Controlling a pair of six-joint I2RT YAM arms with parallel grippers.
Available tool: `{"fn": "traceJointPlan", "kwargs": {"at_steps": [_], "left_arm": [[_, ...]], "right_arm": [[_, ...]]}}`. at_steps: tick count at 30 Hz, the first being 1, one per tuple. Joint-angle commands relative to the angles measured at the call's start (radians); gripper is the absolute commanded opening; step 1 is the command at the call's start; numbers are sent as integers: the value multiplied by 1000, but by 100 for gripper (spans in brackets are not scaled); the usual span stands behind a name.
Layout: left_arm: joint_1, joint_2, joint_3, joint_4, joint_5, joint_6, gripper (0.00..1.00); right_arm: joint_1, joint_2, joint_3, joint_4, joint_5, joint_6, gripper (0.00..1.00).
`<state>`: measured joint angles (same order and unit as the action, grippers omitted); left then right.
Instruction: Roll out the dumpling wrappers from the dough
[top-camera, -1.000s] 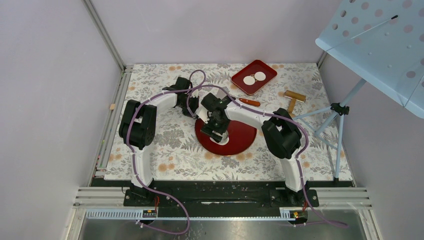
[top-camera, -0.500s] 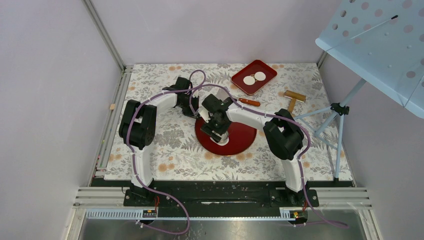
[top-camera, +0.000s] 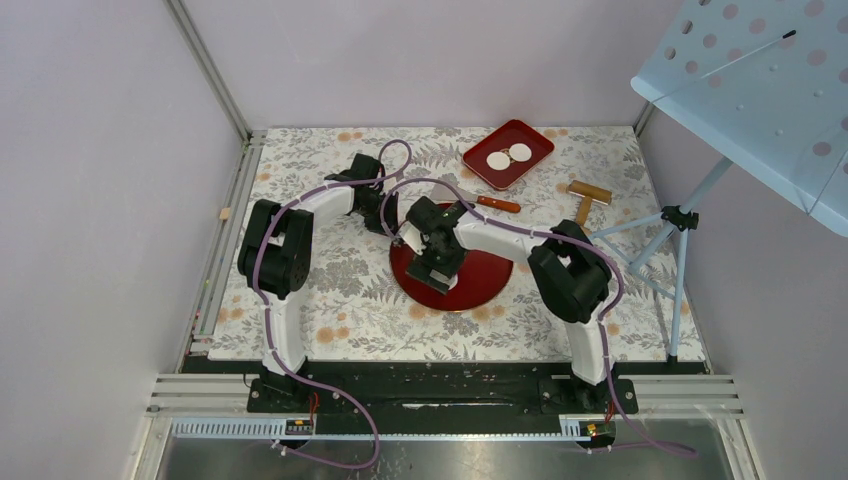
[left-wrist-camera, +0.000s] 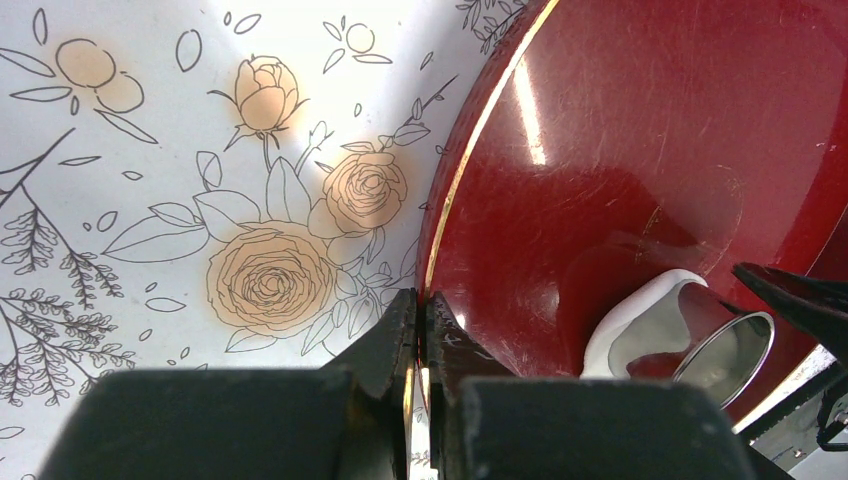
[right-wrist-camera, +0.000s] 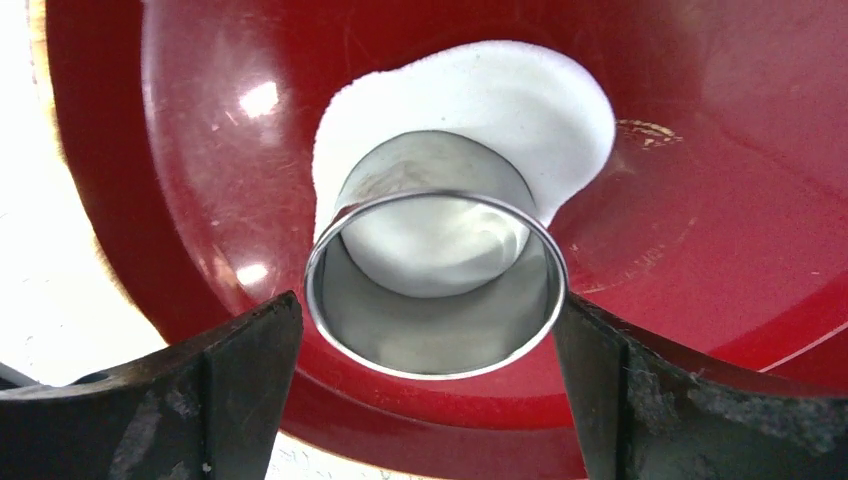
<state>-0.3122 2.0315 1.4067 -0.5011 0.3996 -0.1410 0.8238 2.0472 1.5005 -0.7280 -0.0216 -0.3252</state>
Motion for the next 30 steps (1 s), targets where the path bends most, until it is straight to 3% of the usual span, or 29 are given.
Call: {"fn": "traceJointPlan", "kwargs": {"at_steps": [1,6,19,30], "left_arm": [[25,-6,-15,10,-56,2,0],[26,-5,-15,10,-54,2,0],[26,-4,-14,10,-51,2,0],[26,-3,-12,12,-50,3,0]], "right_arm": [[0,-123,39,-24,-45,-77,99],[-8,-180,60,-62,-104,-179,100],[-10,-260,-108,19,-274,-749,100],[-8,-202,-97,50,-254,-832,99]]}}
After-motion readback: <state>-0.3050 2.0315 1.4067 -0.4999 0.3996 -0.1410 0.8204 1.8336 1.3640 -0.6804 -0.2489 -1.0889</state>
